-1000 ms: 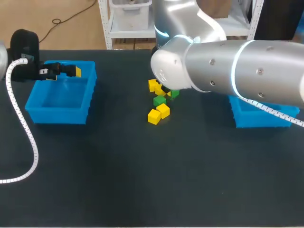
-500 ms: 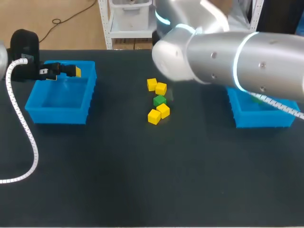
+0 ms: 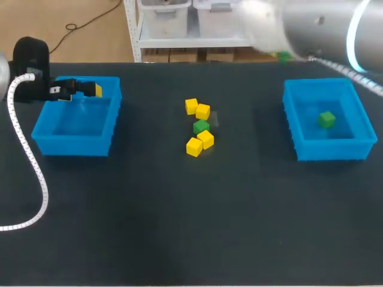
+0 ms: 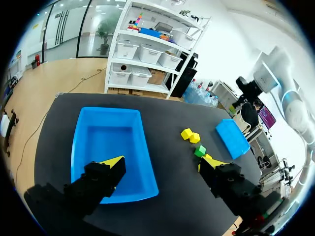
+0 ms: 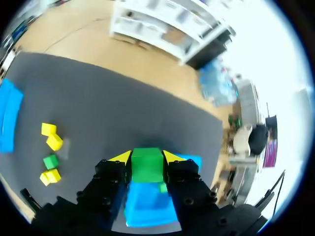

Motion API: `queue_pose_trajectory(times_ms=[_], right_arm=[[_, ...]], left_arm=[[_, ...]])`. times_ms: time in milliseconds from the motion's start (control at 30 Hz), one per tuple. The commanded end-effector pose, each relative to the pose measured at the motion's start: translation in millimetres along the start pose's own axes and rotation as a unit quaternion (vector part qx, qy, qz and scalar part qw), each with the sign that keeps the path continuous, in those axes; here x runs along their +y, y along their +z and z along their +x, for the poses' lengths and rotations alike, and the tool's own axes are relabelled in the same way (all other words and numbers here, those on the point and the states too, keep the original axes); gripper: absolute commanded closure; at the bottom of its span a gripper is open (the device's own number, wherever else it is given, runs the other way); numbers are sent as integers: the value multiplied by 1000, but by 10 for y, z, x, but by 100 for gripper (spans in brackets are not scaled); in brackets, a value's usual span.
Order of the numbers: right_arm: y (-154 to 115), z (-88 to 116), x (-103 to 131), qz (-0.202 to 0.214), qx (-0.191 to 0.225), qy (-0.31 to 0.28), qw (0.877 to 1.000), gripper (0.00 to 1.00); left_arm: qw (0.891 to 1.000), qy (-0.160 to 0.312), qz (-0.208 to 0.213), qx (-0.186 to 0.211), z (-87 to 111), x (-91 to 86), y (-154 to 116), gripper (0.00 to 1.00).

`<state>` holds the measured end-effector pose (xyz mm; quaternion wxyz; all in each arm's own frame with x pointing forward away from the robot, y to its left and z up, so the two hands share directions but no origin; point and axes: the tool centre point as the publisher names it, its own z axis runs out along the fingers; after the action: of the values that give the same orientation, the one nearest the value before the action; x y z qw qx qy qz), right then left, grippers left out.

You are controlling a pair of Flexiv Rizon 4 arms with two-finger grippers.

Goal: Put the green cubes in the right bin and the yellow cubes in the left bin.

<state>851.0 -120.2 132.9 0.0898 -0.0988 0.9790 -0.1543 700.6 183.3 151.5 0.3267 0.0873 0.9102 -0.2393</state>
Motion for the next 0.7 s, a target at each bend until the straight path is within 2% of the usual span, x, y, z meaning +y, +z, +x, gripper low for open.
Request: queue_pose_trajectory(times_ms=[33,167,300,533,567,600,700], right_arm=[[201,750,-192,-8,-73,23,997,100],[392,932,-248,-13,-43,41,998,100],[549,1085,-334,2,-14,48,999,100],[654,1219,-474,7,8,66,998,100],[669,1217,-467,8,10,68,998,75],[686,1207,-455,10,11,67,998,0],[715,1161,-454,7,9,69,998,0]], left_arm=[[1000,1,3,-3,13,12,0,0],[1000,1,3,-3,13,12,0,0],[1000,1,3,-3,13,12,0,0],[1000,1,3,-3,13,12,0,0],[1000,1,3,-3,13,12,0,0],[1000,1,3,-3,13,12,0,0],[1000,1,3,-3,13,12,0,0]])
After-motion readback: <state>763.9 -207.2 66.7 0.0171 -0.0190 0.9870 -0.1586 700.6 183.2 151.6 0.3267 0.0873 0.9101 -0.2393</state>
